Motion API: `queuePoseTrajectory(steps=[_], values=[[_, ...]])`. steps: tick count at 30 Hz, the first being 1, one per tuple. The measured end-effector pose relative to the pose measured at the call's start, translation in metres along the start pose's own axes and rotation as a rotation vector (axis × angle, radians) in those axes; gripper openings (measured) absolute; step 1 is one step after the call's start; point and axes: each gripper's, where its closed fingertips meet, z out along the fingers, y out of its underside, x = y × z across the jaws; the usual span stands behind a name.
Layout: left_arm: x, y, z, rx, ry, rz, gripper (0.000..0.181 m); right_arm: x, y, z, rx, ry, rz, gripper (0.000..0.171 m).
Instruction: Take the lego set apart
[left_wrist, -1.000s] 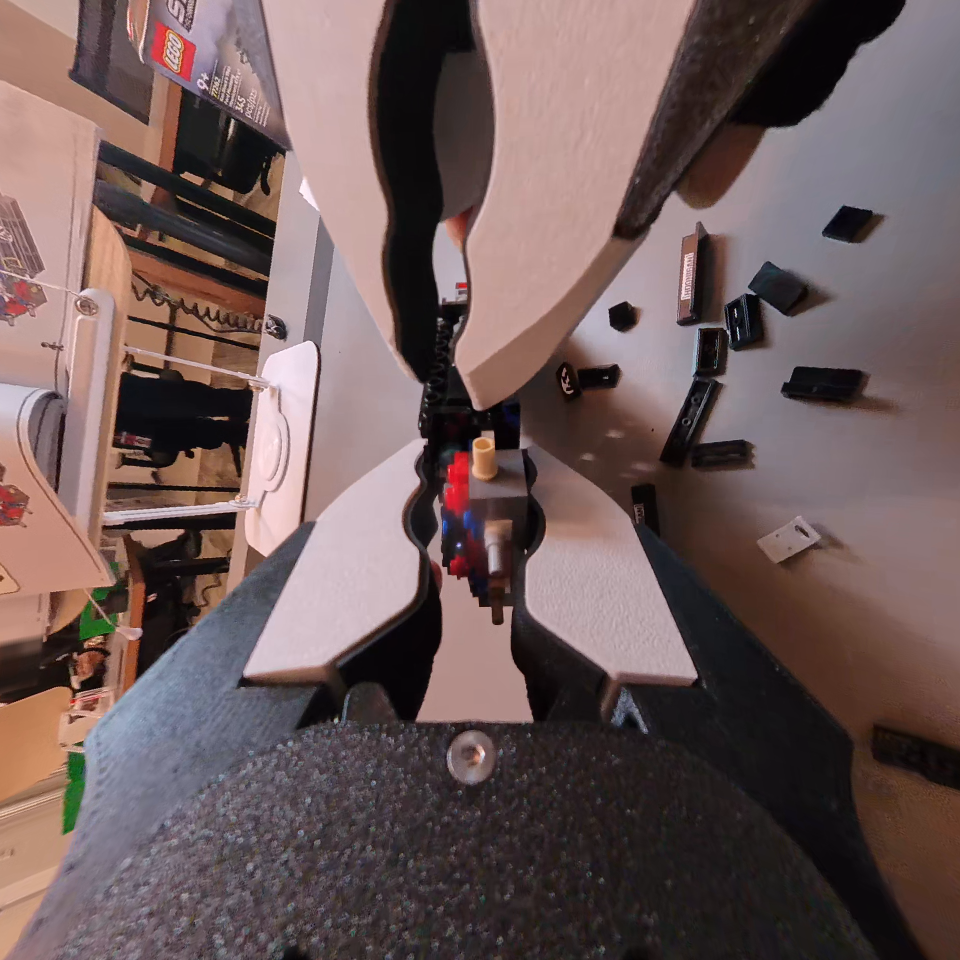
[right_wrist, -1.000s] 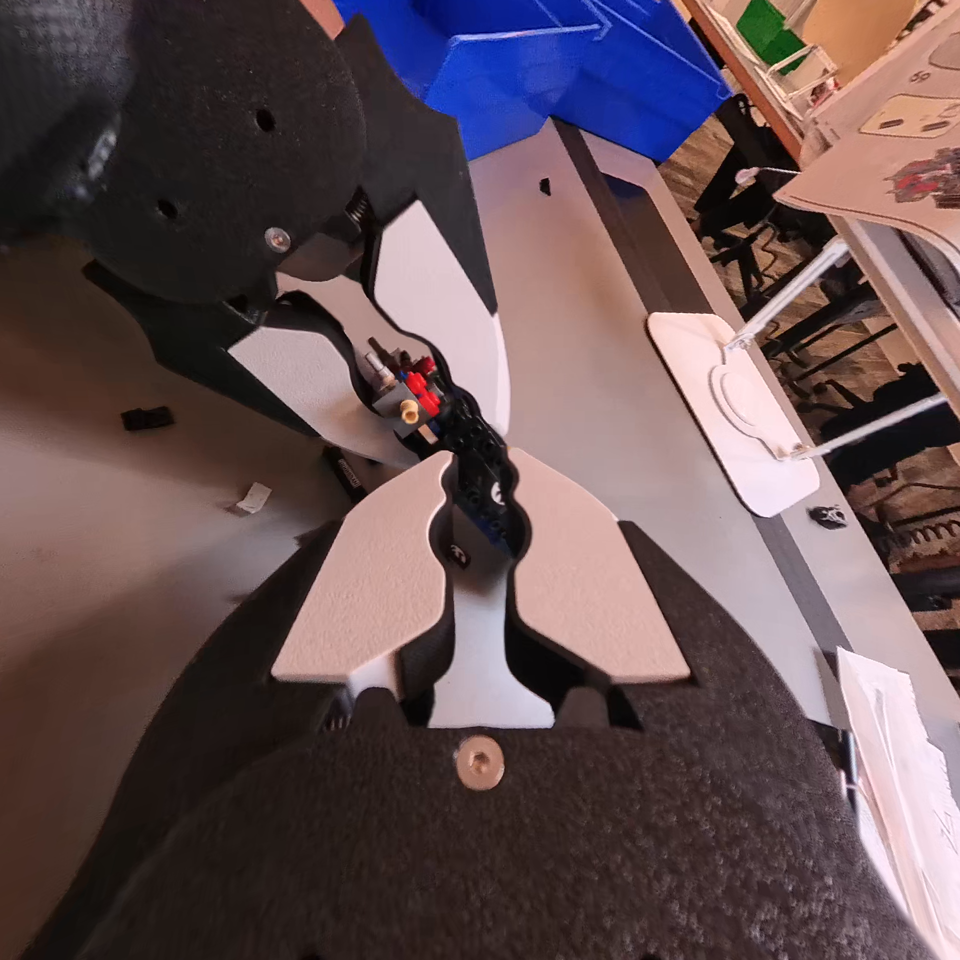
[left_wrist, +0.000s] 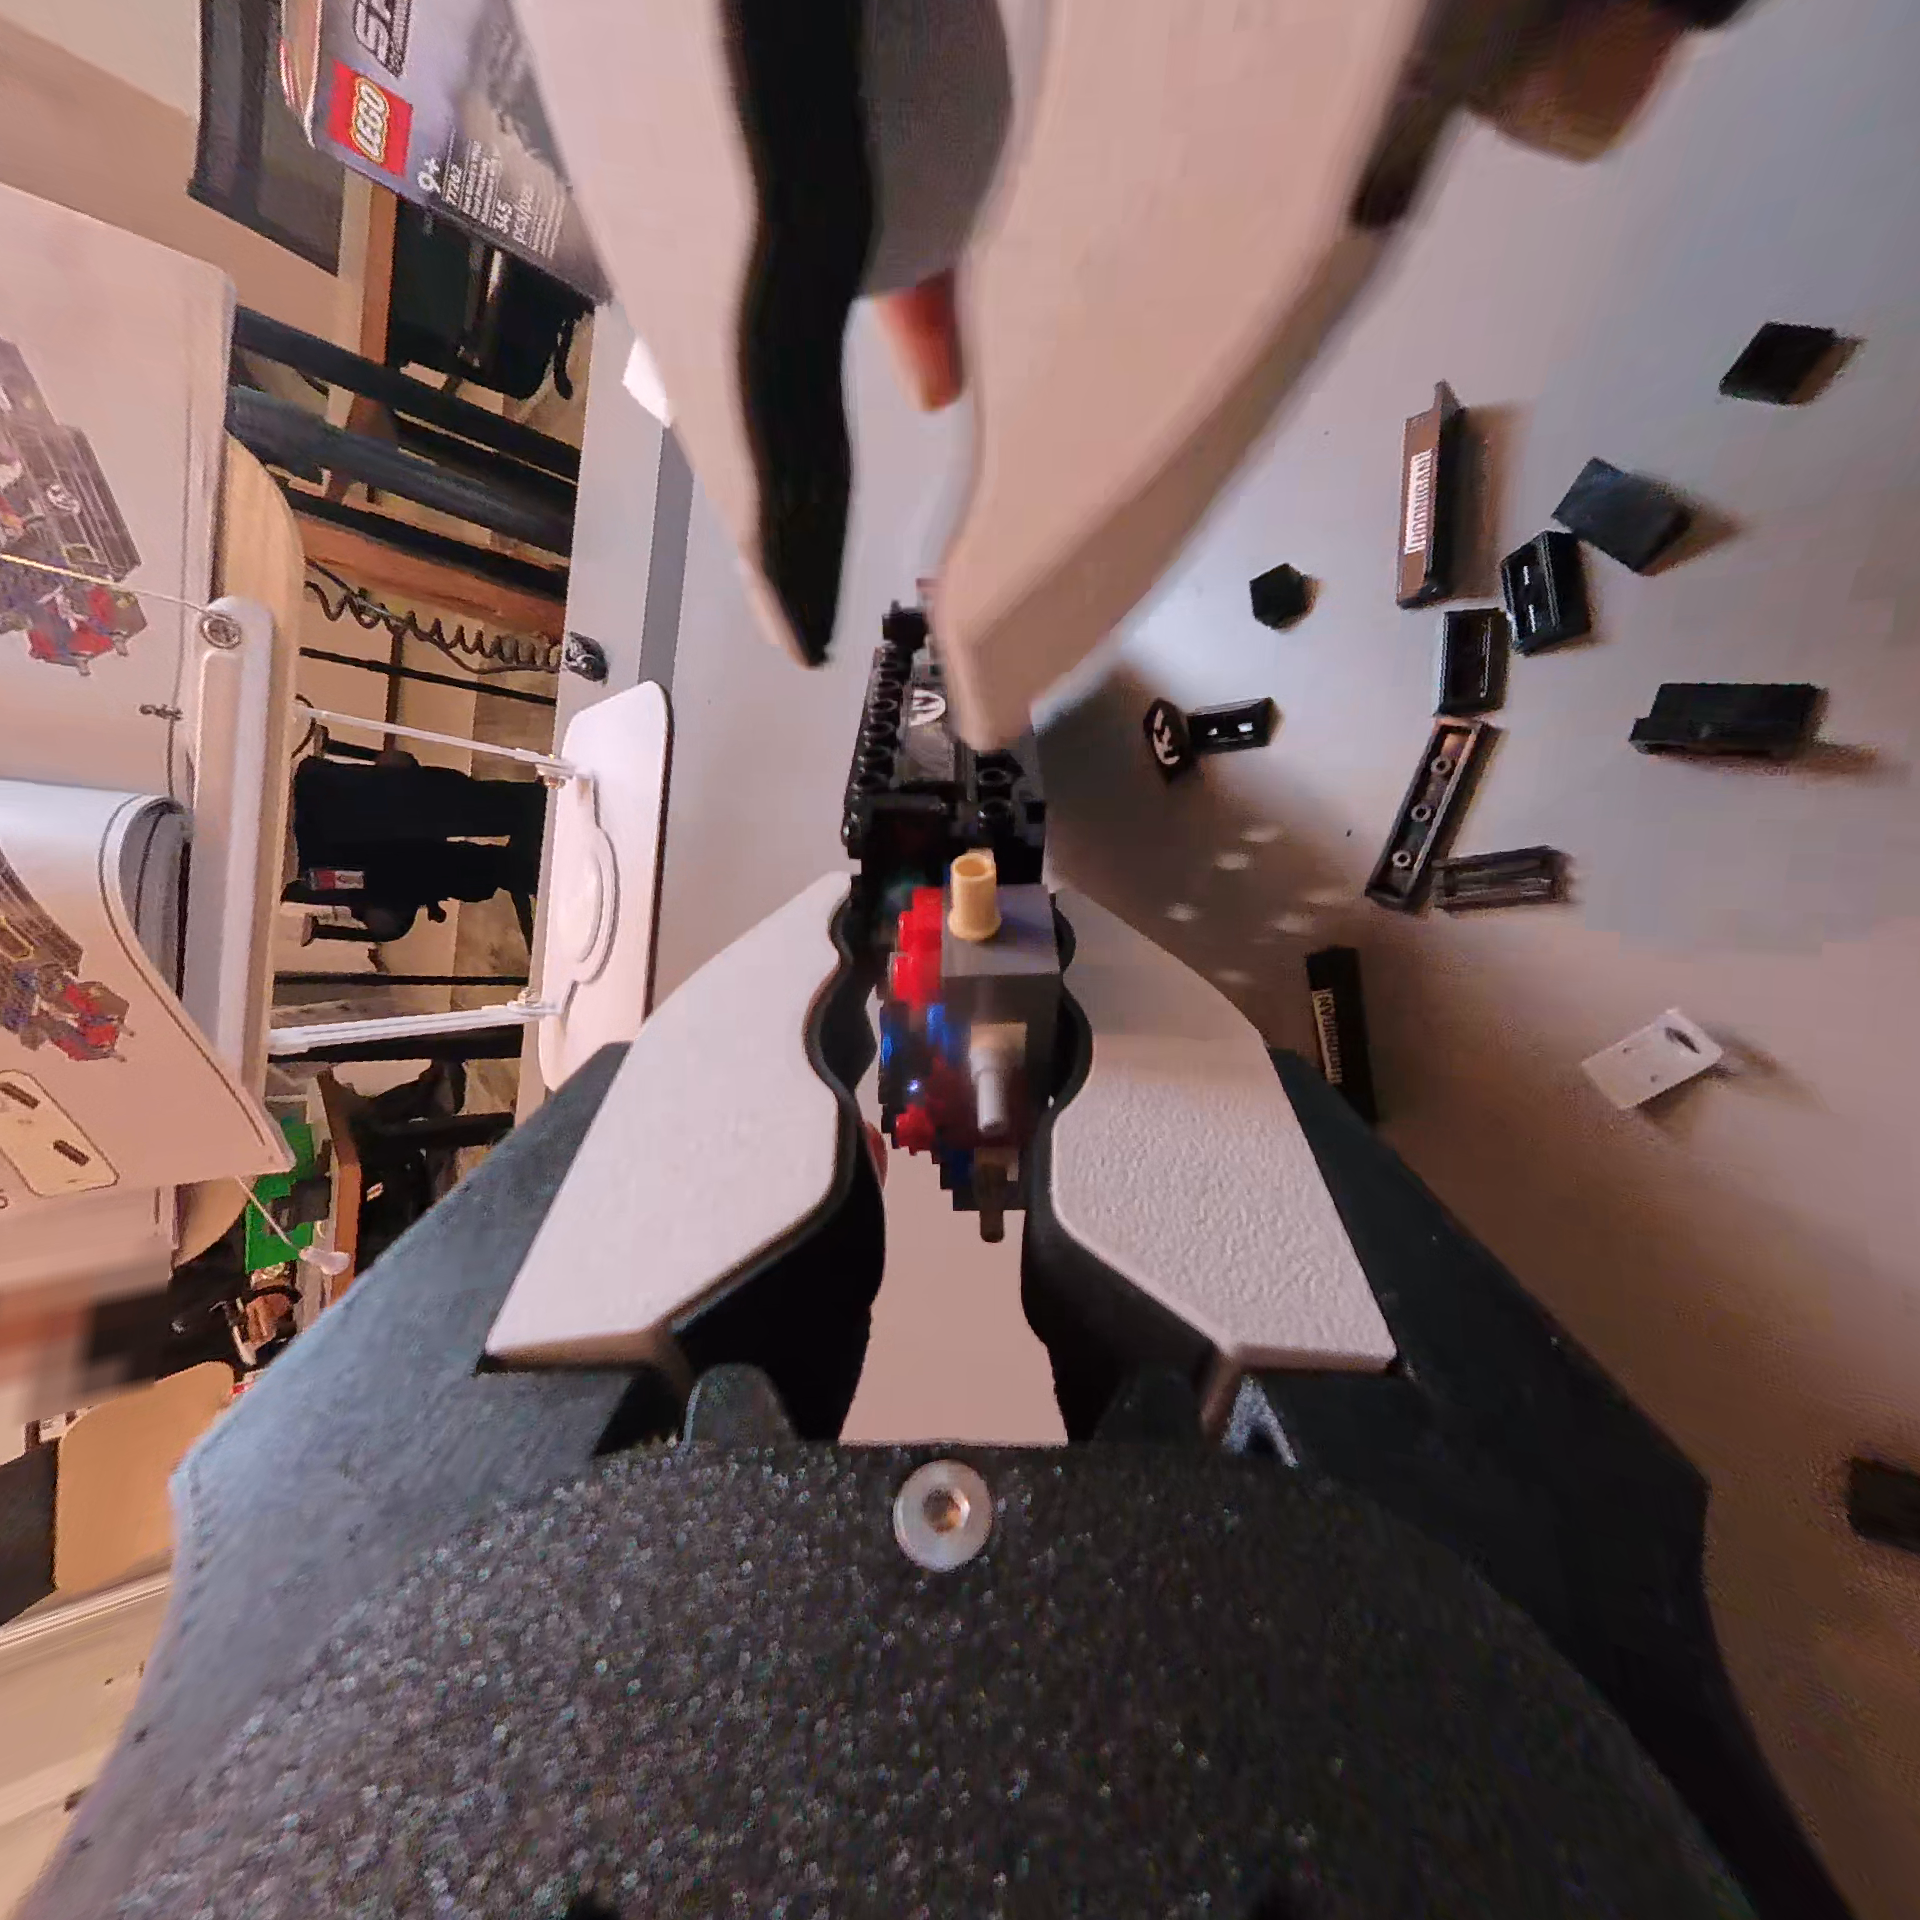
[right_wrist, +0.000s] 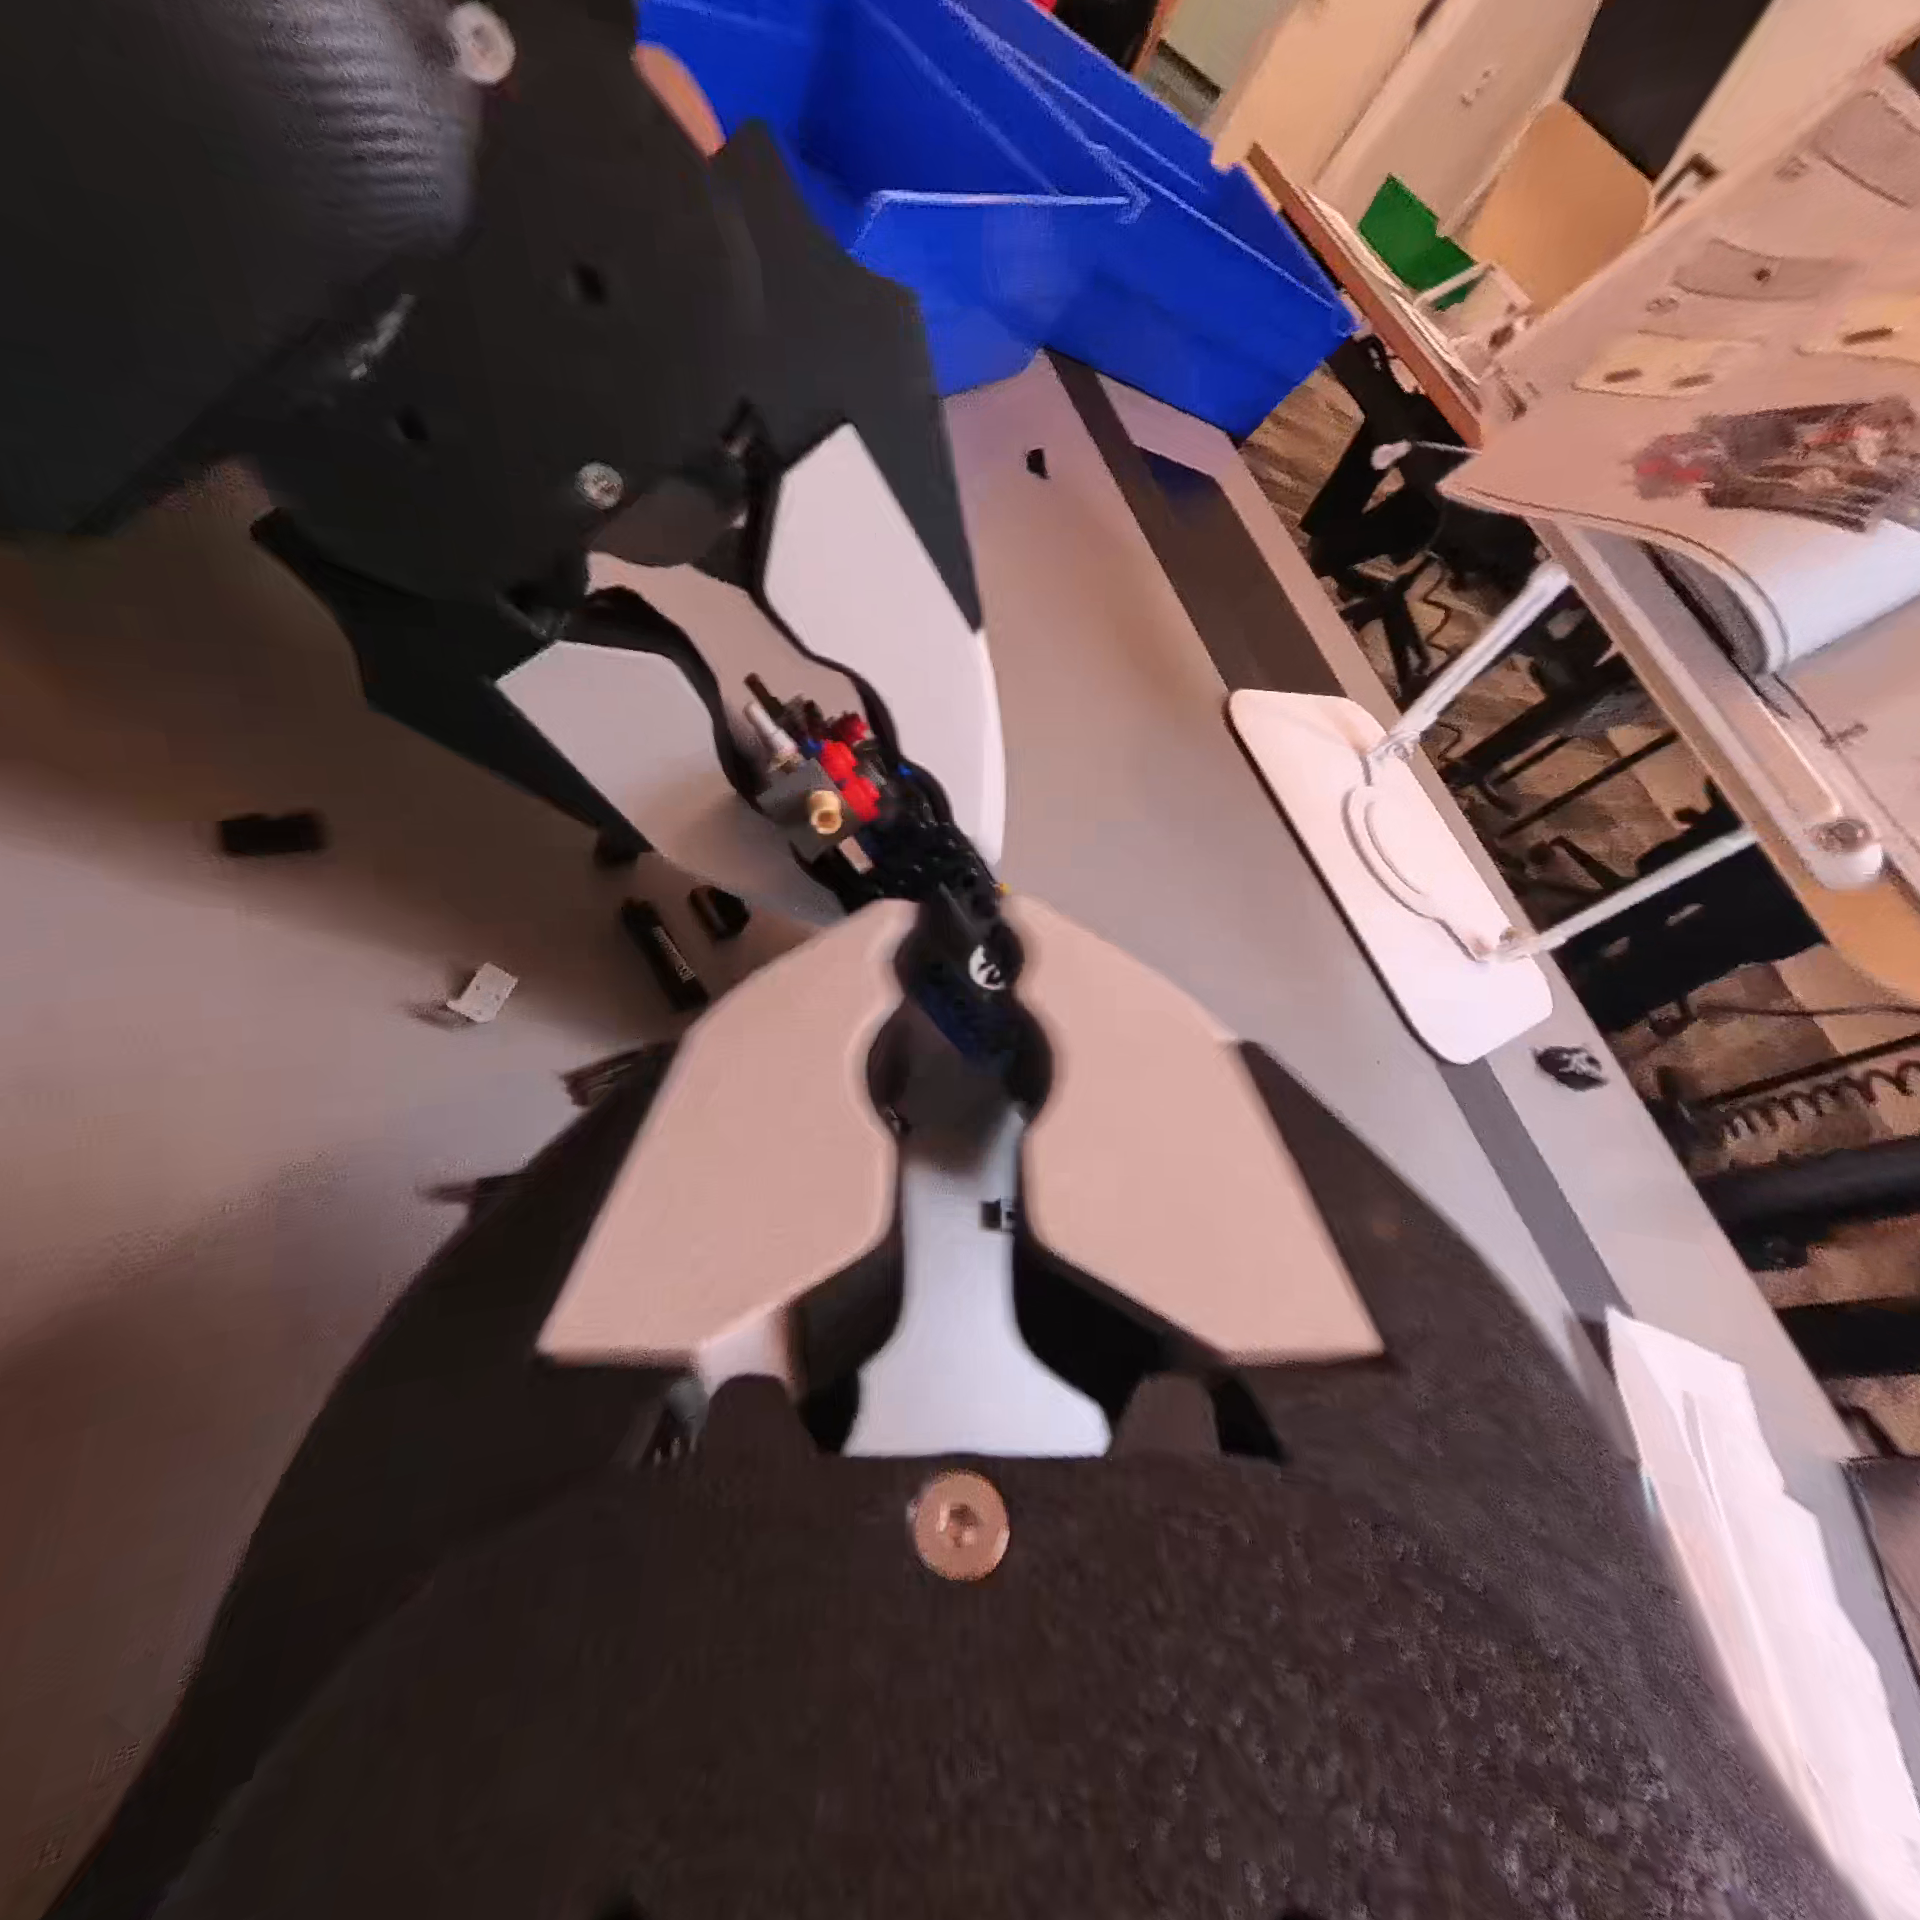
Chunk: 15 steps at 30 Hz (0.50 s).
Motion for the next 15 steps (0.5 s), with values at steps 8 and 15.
queuePoseTrajectory(steps=[8, 15], values=[[0.004, -0.004, -0.002, 0.024, 0.009, 0.045, 0.03, -0.009, 0.006, 0.006, -0.037, -0.027, -0.083, 0.015], [0.003, -0.005, -0.003, 0.022, 0.024, 0.112, 0.029, -0.012, 0.006, 0.007, -0.056, -0.094, -0.234, 0.01]])
